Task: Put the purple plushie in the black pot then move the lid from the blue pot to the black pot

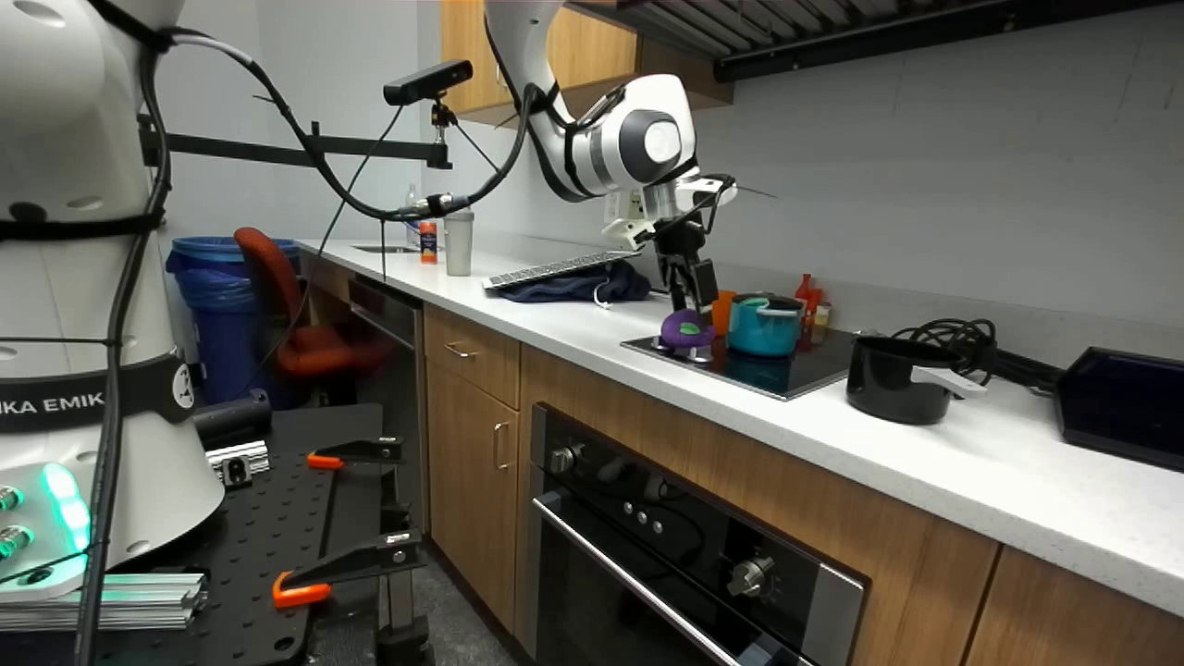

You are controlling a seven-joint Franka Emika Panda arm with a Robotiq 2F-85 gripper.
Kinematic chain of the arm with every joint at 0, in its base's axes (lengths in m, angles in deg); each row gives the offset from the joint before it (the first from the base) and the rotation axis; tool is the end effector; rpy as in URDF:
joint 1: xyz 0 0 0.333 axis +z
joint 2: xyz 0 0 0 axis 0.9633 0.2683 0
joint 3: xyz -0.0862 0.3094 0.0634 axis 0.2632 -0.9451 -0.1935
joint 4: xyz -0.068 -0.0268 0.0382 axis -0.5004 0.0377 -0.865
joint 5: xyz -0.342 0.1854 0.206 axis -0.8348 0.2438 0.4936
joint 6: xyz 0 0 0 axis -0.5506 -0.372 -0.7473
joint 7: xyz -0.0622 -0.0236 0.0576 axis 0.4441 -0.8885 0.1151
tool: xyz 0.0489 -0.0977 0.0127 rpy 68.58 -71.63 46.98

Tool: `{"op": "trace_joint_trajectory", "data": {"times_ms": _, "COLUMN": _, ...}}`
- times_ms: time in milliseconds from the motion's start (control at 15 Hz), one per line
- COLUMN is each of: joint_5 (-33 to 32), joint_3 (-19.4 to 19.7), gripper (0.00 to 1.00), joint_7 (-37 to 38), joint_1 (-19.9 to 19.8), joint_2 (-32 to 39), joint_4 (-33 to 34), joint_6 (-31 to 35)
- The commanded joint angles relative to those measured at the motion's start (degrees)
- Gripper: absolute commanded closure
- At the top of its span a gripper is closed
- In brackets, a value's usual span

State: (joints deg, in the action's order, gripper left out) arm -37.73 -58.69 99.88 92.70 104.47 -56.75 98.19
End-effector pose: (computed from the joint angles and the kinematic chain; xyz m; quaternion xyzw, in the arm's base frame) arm 0.6501 0.1855 0.2383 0.9849 -0.0620 0.1614 0.0049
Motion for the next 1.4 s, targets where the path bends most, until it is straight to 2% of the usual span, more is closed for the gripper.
{"op": "trace_joint_trajectory", "data": {"times_ms": 0, "joint_5": 0.19, "joint_3": 1.77, "gripper": 0.33, "joint_7": 2.52, "joint_1": 2.07, "joint_2": 1.50, "joint_4": 1.85, "joint_6": -0.81}}
{"op": "trace_joint_trajectory", "data": {"times_ms": 200, "joint_5": -0.16, "joint_3": 2.28, "gripper": 0.57, "joint_7": 3.69, "joint_1": 2.85, "joint_2": 0.90, "joint_4": 1.20, "joint_6": -1.01}}
{"op": "trace_joint_trajectory", "data": {"times_ms": 533, "joint_5": -4.00, "joint_3": 5.18, "gripper": 0.89, "joint_7": 6.53, "joint_1": 6.05, "joint_2": -2.13, "joint_4": -1.00, "joint_6": 0.32}}
{"op": "trace_joint_trajectory", "data": {"times_ms": 600, "joint_5": -6.31, "joint_3": 6.50, "gripper": 0.92, "joint_7": 7.80, "joint_1": 7.28, "joint_2": -3.38, "joint_4": -1.72, "joint_6": 0.78}}
{"op": "trace_joint_trajectory", "data": {"times_ms": 800, "joint_5": -17.47, "joint_3": 10.97, "gripper": 0.98, "joint_7": 14.15, "joint_1": 10.89, "joint_2": -7.14, "joint_4": -2.90, "joint_6": 1.23}}
{"op": "trace_joint_trajectory", "data": {"times_ms": 933, "joint_5": -26.86, "joint_3": 13.05, "gripper": 0.94, "joint_7": 19.94, "joint_1": 11.84, "joint_2": -9.75, "joint_4": -2.88, "joint_6": 0.47}}
{"op": "trace_joint_trajectory", "data": {"times_ms": 1000, "joint_5": -29.63, "joint_3": 15.60, "gripper": 0.95, "joint_7": 21.87, "joint_1": 13.63, "joint_2": -10.86, "joint_4": -3.03, "joint_6": 0.38}}
{"op": "trace_joint_trajectory", "data": {"times_ms": 1133, "joint_5": -35.04, "joint_3": 17.22, "gripper": 0.96, "joint_7": 25.64, "joint_1": 13.75, "joint_2": -12.74, "joint_4": -3.13, "joint_6": -0.17}}
{"op": "trace_joint_trajectory", "data": {"times_ms": 1333, "joint_5": -39.62, "joint_3": 19.13, "gripper": 0.95, "joint_7": 29.50, "joint_1": 13.06, "joint_2": -14.15, "joint_4": -3.50, "joint_6": -0.83}}
